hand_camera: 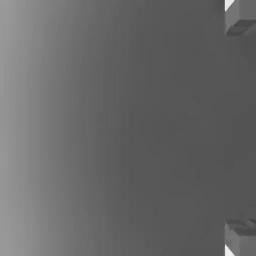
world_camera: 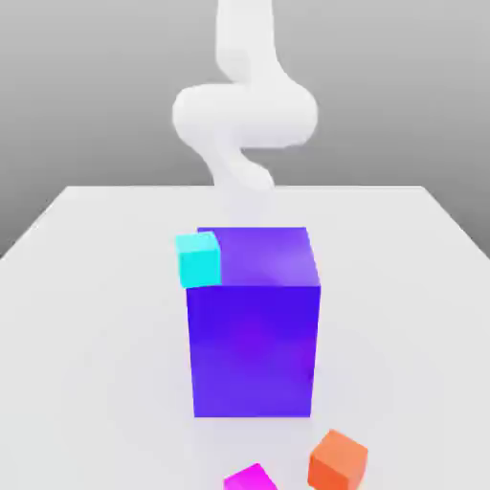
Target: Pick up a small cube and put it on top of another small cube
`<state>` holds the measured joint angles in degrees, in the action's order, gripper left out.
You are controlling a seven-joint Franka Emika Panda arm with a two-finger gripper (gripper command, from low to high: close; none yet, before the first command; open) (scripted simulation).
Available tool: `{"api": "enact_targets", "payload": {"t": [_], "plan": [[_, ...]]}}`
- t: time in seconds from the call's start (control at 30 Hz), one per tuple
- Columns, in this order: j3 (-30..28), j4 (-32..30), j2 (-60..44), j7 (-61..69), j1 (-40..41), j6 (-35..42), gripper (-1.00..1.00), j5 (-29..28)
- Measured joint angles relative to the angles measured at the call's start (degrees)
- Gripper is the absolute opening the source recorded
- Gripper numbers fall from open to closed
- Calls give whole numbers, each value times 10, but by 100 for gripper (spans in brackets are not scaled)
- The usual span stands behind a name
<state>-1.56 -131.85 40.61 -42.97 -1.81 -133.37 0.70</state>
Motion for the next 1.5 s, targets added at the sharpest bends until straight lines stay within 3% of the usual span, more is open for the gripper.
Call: {"api": "enact_targets", "payload": {"t": [0.6,0.93,1.1,1.13,1.33,1.5], "plan": [[-59,-5,-378,228,-71,-114,0,77],[-56,-9,-579,308,-68,-182,0,56],[-41,7,-682,327,-56,-251,0,64],[-38,10,-695,329,-53,-262,-100,67],[-36,11,-702,330,-52,-266,-100,68],[-51,-6,-624,317,-63,-205,-100,49]]}}
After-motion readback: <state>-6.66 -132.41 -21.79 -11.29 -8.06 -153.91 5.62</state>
